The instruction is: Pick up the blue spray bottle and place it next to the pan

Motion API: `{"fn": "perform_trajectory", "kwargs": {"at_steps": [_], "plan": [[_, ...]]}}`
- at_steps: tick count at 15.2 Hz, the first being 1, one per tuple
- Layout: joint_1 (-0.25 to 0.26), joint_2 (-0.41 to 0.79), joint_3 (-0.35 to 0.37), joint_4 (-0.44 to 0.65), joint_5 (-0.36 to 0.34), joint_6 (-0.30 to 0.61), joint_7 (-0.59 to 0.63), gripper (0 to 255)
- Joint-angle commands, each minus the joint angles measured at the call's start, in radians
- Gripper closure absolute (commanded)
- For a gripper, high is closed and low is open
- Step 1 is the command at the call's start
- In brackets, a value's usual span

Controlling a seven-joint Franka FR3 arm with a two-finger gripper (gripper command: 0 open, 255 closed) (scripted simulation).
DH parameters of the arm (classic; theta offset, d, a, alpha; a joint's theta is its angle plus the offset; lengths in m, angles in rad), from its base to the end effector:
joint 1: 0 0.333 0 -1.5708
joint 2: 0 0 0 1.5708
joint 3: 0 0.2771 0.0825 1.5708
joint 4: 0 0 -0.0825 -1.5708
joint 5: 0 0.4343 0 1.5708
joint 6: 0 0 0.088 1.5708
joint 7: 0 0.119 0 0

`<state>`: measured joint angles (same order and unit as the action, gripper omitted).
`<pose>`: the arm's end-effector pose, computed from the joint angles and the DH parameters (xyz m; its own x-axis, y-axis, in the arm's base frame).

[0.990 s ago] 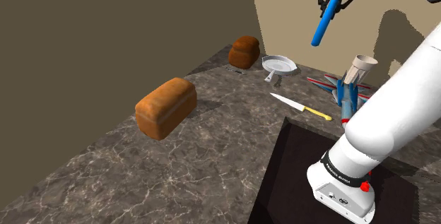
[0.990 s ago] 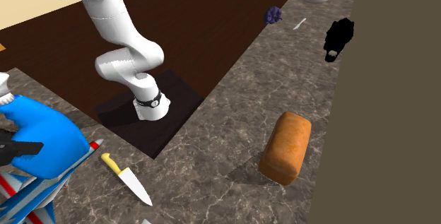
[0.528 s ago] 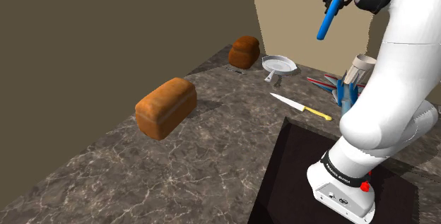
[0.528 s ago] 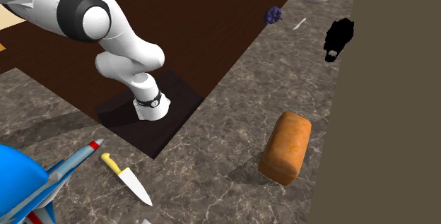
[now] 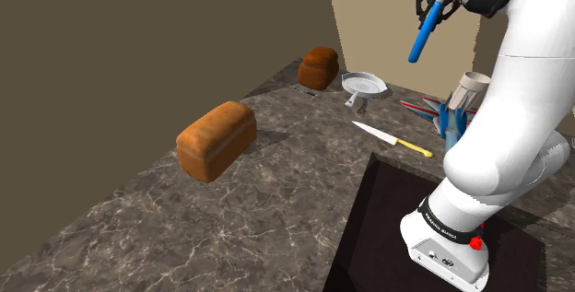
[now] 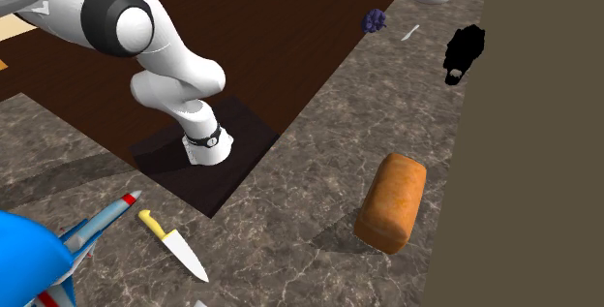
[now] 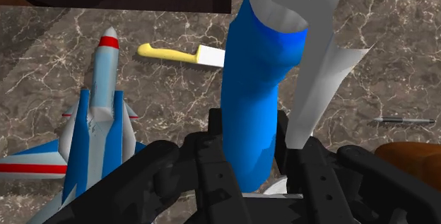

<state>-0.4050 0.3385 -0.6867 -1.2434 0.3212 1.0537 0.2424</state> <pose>0.3745 -0.4863 0.5351 0.2721 -0.8498 -0.4514 -0.9523 -0.3050 0.0001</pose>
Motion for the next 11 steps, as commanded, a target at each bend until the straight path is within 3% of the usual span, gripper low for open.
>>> {"fn": "perform_trajectory", "kwargs": {"at_steps": [1, 11], "plan": [[0.011, -0.012, 0.000, -0.043, -0.009, 0.033, -0.003, 255], [0.048, -0.045, 0.002, -0.222, -0.032, 0.183, -0.014, 255]]}}
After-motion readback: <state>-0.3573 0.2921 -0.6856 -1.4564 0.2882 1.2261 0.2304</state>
